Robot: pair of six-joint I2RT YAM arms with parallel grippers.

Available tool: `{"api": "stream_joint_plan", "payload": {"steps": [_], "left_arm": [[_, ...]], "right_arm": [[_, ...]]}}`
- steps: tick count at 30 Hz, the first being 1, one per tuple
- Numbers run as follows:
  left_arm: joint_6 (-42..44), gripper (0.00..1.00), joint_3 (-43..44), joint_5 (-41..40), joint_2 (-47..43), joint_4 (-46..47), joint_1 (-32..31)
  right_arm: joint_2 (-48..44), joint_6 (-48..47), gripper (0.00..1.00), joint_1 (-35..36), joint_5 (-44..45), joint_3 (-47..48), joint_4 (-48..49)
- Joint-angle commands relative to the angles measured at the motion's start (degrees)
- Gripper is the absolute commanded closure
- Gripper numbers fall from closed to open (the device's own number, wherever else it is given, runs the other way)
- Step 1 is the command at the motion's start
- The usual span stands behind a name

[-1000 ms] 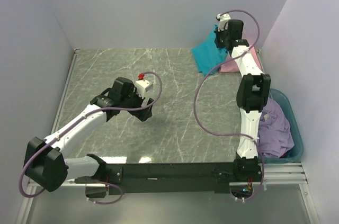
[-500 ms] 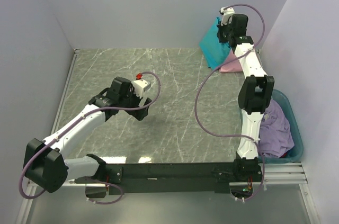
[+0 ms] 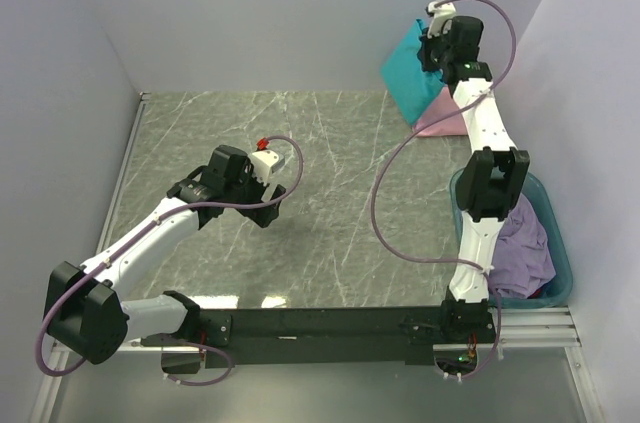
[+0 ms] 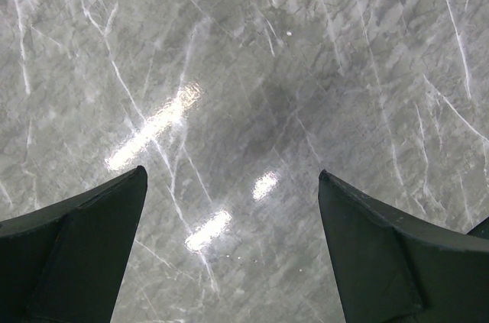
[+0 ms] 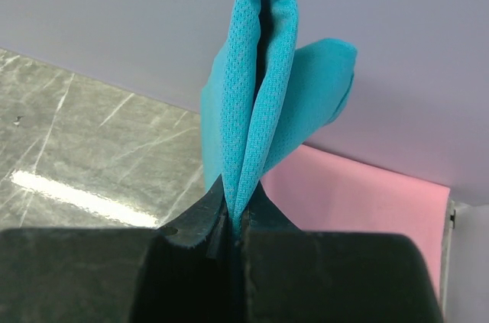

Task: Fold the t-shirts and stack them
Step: Neatly place the folded tshirt to the corner

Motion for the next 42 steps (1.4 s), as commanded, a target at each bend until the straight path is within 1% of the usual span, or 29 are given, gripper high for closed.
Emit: {"api": "stream_joint_plan", "payload": {"steps": [1,10,18,25,33,42], "left_arm": [[0.5,0.01,0.8,-0.5,-1.6,-0.1,0.2],[0.6,0.01,0.8,0.0,-1.1,-0.4,0.2],[1.1,0.01,1.2,0.4,-0.9,-0.7,0.2],[0.7,0.01,0.7,0.8,-1.4,-0.5,0.2],[1.0,0.01,0.3,0.9,-2.5,-0.3,0.2],[0.7,0.01,-0.1,1.9,-3.1,-0.2,0.2]], "right_arm": [[-4.0,0.1,1.0,-2.3,-0.7,0.3,1.2],[-0.8,0.9,1.0,-5.1,-1.6,1.1,-0.9],[2.8,2.3,1.0,-7.0,-2.1,4.0,-3.3],[0.1,3.3,1.0,-5.9,-4.6,3.3,-2.6],[-3.4,4.4,1.0,-2.8,-4.5,2.9,-3.3],[-3.9,7.2,1.0,-1.7,-4.7,3.1,-3.6]]}}
